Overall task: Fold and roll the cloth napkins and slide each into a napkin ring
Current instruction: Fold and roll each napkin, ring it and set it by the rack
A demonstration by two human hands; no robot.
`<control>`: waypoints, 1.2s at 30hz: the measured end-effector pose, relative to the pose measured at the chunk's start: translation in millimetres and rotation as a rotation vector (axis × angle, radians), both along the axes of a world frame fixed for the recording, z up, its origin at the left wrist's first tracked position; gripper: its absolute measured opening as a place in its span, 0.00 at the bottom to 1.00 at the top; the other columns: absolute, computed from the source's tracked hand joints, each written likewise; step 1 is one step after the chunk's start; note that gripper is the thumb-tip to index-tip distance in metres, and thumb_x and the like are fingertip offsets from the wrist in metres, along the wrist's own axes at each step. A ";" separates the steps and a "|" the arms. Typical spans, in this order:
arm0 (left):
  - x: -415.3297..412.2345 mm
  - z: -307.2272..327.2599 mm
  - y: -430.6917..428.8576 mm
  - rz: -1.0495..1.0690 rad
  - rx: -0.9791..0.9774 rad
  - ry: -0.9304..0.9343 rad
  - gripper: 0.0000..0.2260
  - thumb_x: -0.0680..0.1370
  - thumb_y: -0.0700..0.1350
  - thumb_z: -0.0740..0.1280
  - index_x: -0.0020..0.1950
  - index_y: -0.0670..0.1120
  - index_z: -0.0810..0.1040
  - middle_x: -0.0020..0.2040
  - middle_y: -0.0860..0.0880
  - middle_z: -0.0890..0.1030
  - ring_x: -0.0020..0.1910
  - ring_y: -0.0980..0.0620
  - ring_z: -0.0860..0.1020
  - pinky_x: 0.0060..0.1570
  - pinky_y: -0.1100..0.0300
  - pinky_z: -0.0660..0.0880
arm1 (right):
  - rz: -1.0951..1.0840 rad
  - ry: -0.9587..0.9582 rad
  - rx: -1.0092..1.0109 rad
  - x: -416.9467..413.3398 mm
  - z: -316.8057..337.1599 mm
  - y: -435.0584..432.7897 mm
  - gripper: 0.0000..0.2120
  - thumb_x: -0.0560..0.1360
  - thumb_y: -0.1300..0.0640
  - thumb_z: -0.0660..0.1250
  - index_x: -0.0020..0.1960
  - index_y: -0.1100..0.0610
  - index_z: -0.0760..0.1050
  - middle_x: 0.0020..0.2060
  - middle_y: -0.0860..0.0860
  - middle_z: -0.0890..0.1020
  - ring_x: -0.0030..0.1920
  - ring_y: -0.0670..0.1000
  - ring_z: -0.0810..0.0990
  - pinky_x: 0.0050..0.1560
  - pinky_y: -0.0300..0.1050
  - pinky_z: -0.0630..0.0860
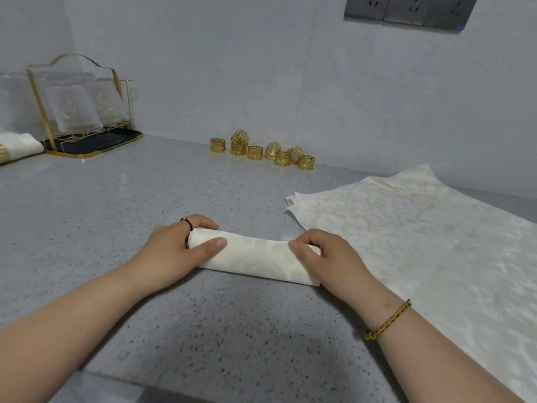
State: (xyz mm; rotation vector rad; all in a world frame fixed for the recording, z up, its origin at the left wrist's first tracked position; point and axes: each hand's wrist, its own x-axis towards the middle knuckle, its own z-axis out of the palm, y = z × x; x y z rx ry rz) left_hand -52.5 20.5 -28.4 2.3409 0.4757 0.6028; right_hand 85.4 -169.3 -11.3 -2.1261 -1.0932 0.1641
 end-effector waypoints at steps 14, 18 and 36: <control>28.8 3.9 -35.3 -0.288 0.603 0.071 0.33 0.66 0.67 0.46 0.64 0.56 0.74 0.61 0.60 0.76 0.59 0.58 0.74 0.57 0.69 0.59 | -0.076 -0.246 -0.044 5.6 -7.6 -0.1 0.12 0.76 0.49 0.61 0.53 0.55 0.76 0.51 0.50 0.73 0.53 0.49 0.69 0.47 0.37 0.62; 25.2 1.7 -36.2 -0.279 0.613 0.052 0.22 0.70 0.62 0.55 0.53 0.54 0.81 0.49 0.59 0.82 0.46 0.58 0.80 0.51 0.72 0.61 | 0.140 -0.552 0.004 0.1 3.4 -13.0 0.18 0.63 0.40 0.61 0.40 0.54 0.75 0.37 0.47 0.75 0.39 0.45 0.67 0.40 0.33 0.62; 29.4 0.6 -42.0 -0.292 0.543 -0.049 0.23 0.67 0.64 0.56 0.49 0.55 0.82 0.57 0.59 0.79 0.57 0.60 0.68 0.51 0.74 0.59 | 0.188 0.350 -0.029 13.3 14.1 -15.2 0.06 0.71 0.66 0.69 0.39 0.57 0.78 0.27 0.44 0.76 0.26 0.36 0.73 0.31 0.24 0.67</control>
